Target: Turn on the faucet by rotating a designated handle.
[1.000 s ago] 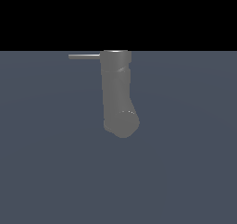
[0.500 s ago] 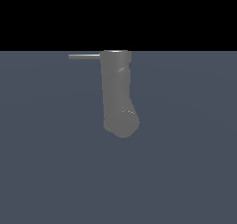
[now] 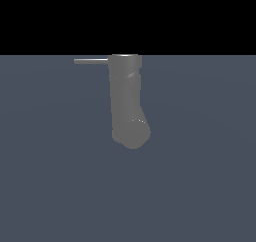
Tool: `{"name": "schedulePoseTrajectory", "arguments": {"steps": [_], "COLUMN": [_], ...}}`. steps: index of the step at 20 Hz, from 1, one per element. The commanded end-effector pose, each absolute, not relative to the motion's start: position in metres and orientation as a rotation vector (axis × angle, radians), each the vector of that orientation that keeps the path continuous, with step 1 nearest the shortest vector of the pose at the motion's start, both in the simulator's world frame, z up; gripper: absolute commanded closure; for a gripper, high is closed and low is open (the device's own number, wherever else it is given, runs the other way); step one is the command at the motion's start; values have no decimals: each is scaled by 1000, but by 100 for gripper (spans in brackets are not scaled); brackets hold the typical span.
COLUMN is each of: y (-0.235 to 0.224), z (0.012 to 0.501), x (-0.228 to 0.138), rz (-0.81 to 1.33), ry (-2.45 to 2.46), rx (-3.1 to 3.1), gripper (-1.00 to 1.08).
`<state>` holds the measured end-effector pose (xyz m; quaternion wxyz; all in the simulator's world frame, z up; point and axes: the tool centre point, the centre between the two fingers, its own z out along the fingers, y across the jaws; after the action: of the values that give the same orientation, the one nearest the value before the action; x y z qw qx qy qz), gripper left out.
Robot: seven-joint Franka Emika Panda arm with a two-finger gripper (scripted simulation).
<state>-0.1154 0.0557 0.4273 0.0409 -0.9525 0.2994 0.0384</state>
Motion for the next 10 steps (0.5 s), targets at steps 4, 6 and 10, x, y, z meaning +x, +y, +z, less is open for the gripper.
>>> {"name": "schedulePoseTrajectory", "arguments": {"steps": [4, 6, 10], "y": [67, 72, 80], "z": [407, 399, 382], "x": [-88, -78, -59], "rz": [133, 137, 141], "ry": [1116, 1188, 1332], "rx": [-2845, -2818, -2760], "gripper": [108, 108, 108]}}
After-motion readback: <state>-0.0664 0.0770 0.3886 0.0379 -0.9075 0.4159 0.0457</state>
